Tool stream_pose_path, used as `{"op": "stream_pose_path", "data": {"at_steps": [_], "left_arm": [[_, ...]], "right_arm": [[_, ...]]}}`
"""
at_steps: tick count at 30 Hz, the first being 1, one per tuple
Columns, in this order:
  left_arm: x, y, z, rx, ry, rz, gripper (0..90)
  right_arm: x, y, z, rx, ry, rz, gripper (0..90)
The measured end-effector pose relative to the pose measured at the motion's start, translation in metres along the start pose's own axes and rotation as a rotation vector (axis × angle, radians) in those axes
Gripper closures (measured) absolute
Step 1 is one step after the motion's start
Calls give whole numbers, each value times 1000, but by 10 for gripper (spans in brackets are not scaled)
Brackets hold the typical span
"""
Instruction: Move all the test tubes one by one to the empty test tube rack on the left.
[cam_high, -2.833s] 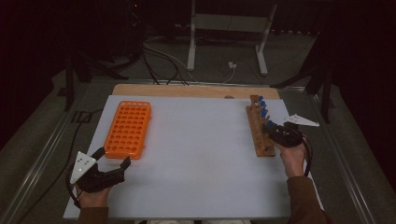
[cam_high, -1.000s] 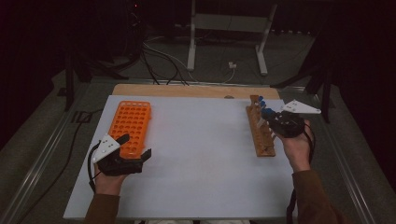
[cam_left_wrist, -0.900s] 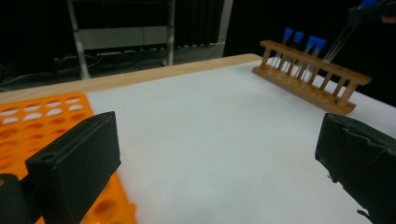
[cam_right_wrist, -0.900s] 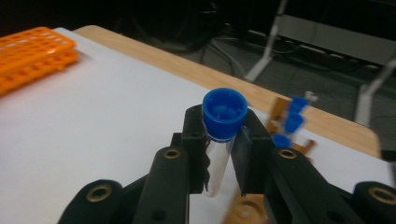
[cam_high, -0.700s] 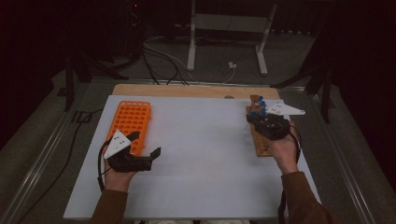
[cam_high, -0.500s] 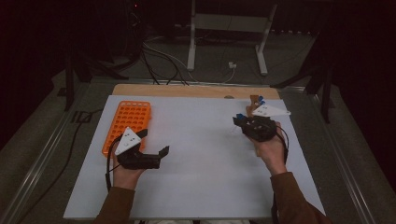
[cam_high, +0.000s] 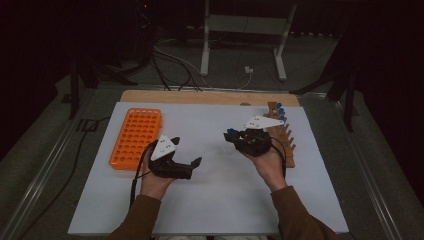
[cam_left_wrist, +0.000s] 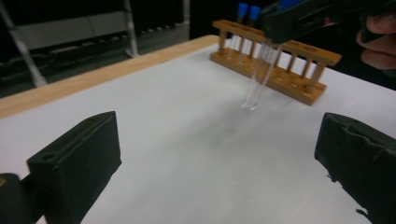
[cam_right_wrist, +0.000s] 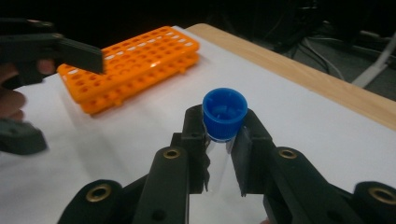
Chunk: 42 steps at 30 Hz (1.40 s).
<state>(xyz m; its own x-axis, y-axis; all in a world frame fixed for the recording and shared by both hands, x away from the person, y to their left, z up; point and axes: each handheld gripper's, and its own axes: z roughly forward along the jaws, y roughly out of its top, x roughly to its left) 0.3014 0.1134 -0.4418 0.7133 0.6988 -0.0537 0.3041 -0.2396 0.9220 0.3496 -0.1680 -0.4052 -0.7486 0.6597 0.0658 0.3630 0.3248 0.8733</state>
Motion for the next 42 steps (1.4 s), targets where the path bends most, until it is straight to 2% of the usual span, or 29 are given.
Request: {"op": "stream_pose_path", "data": {"at_steps": [6, 8, 10, 14, 22, 27, 30, 33, 36, 39, 40, 42], "left_arm": [[-10, 4, 13, 19, -29, 18, 91], [-12, 6, 16, 16, -45, 20, 186], [-13, 7, 20, 19, -65, 24, 233], [-16, 8, 28, 27, -64, 44, 354], [-18, 7, 33, 48, -80, 66, 635], [-18, 7, 33, 48, -84, 73, 756], [-19, 6, 33, 54, -81, 84, 774], [-18, 6, 33, 56, -83, 82, 775], [-16, 6, 32, 58, -77, 76, 776], [-12, 5, 30, 60, -61, 63, 776], [-9, 3, 28, 56, -55, 41, 777], [-7, 2, 27, 56, -50, 33, 777]], "right_arm": [[16, 3, 11, 15, 45, -15, 764], [18, 3, 13, 15, 52, -17, 764], [24, 5, 16, 16, 72, -19, 764], [31, 6, 19, 21, 93, -23, 764], [38, 6, 24, 34, 130, -31, 764], [39, 6, 26, 40, 149, -29, 764], [38, 6, 27, 42, 162, -20, 754], [32, 5, 27, 27, 209, 24, 584], [28, 4, 24, 14, 219, 37, 440], [24, 3, 19, -5, 204, 36, 318], [23, 2, 17, -14, 197, 38, 278], [20, 1, 14, -20, 167, 44, 199]]}}
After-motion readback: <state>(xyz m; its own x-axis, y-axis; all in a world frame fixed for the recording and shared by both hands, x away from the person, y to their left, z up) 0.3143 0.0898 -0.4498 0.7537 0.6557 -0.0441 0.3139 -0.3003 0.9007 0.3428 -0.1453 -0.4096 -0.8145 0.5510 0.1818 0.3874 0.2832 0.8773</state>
